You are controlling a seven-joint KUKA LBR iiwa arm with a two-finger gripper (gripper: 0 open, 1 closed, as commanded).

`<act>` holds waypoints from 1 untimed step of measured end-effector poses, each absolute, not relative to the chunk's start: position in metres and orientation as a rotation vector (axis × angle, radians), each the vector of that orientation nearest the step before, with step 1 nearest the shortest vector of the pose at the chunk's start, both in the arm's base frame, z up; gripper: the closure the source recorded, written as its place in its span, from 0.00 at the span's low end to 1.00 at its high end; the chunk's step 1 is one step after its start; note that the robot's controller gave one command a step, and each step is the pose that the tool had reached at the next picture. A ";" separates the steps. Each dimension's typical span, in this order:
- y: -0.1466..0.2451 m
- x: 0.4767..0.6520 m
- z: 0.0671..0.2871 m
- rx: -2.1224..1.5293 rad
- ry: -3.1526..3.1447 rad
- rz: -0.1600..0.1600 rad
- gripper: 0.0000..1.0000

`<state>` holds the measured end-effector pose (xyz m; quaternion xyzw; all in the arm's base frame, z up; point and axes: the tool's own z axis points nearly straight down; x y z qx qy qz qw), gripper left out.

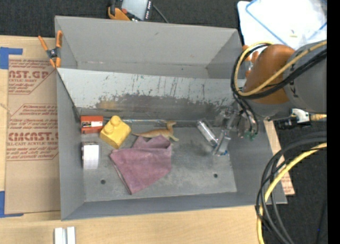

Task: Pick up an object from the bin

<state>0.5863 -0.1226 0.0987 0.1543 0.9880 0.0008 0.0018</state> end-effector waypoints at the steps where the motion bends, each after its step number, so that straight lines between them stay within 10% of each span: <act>1: -0.131 0.590 0.069 0.644 3.048 0.001 0.00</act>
Offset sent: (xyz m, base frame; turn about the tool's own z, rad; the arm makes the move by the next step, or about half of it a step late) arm -0.0121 0.0209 -0.0287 0.2388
